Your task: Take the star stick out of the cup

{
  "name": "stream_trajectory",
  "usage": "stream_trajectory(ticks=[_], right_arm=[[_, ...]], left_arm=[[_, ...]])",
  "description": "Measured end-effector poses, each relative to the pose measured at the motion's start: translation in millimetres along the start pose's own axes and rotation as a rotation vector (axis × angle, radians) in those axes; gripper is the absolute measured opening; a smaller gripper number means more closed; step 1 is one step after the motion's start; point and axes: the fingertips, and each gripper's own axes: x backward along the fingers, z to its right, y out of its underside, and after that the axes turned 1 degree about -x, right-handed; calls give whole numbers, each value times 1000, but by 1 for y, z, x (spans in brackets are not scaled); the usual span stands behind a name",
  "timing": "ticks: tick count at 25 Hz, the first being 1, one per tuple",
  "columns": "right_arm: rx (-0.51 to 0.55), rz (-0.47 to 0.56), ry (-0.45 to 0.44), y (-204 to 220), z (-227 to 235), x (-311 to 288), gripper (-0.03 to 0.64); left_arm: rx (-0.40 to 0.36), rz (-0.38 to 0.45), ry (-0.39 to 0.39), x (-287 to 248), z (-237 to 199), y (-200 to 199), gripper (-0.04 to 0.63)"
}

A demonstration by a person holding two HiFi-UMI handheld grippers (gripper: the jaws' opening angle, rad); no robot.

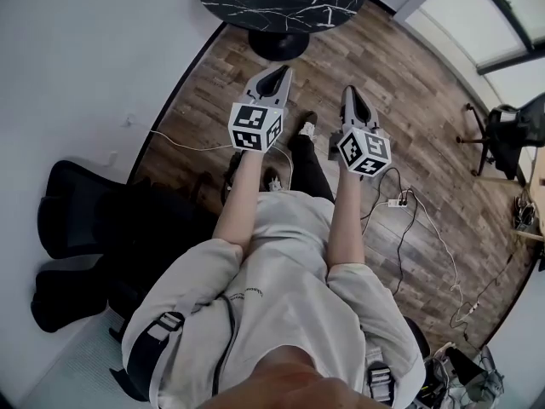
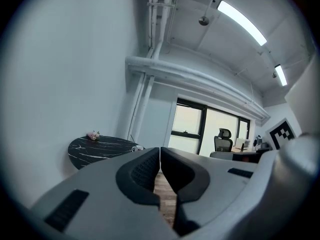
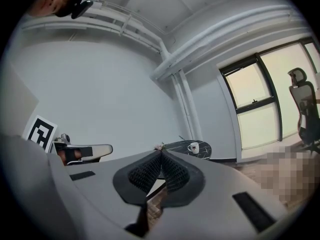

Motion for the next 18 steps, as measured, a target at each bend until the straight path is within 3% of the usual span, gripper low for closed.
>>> stream_trajectory(ticks=[6, 18], right_arm=[[-8, 97, 28, -36, 16, -32, 35], [55, 4, -14, -30, 12, -113, 35]], left_arm=[[-38, -1, 5, -24, -16, -17, 25], [-19, -28, 11, -79, -59, -23, 25]])
